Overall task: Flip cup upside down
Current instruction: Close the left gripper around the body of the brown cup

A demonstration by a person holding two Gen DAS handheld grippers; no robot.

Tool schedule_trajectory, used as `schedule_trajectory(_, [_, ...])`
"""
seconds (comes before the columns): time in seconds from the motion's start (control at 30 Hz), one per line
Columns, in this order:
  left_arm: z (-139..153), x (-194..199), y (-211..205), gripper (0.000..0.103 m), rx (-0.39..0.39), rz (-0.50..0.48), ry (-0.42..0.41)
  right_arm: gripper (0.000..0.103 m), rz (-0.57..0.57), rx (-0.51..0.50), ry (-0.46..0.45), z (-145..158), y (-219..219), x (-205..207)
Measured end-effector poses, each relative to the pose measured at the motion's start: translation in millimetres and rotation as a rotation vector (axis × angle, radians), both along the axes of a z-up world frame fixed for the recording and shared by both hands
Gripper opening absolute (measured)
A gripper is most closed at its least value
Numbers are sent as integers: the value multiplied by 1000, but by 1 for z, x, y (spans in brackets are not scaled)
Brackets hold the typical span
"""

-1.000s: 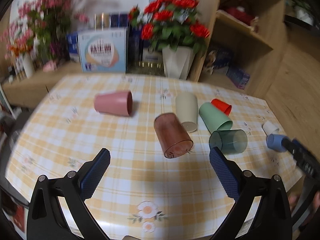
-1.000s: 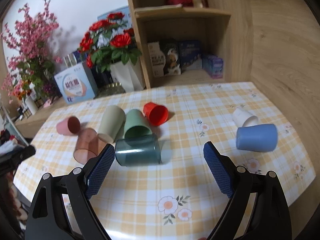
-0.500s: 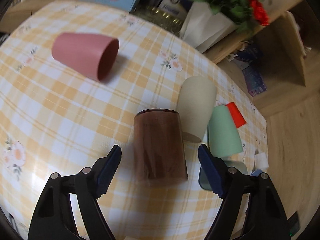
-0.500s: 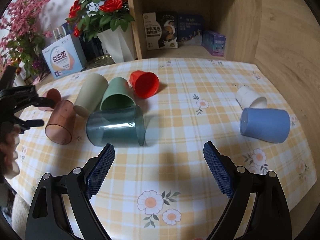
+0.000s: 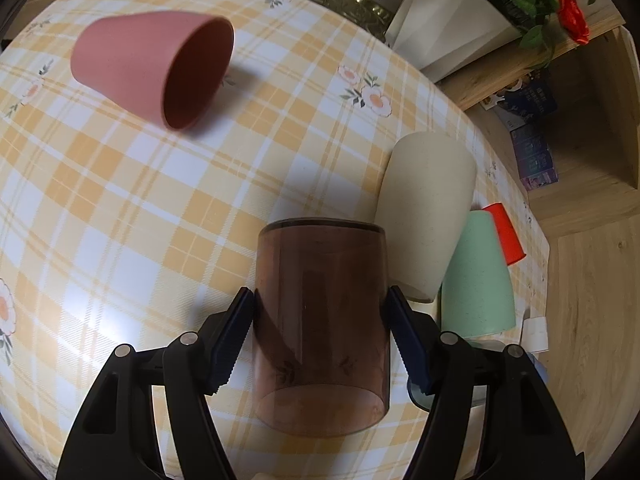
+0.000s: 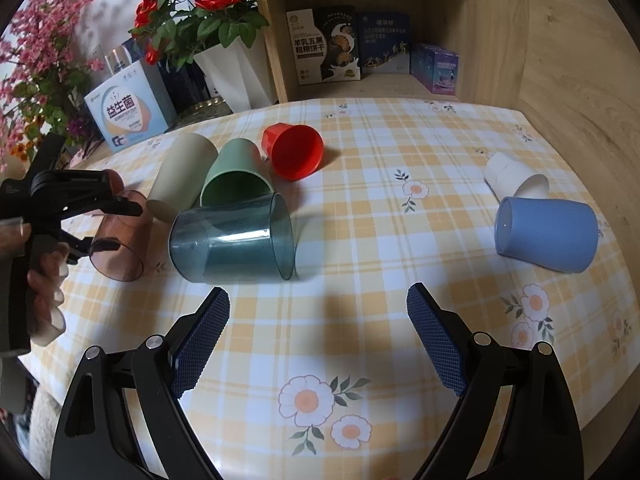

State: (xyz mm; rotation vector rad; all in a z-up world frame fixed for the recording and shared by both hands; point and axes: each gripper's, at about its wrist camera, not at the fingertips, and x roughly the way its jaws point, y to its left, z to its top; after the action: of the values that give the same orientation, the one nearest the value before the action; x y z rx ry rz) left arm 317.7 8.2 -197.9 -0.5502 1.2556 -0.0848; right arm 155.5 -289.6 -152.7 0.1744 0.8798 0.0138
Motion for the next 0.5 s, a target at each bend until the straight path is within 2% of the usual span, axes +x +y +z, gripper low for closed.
schedule_trajectory(0.2, [-2, -6, 2, 65, 11, -17, -13, 87, -7, 6, 1, 0, -1, -2])
schedule_trajectory(0.5, [15, -53, 19, 65, 41, -47, -28, 87, -14, 30, 1, 5, -1, -8])
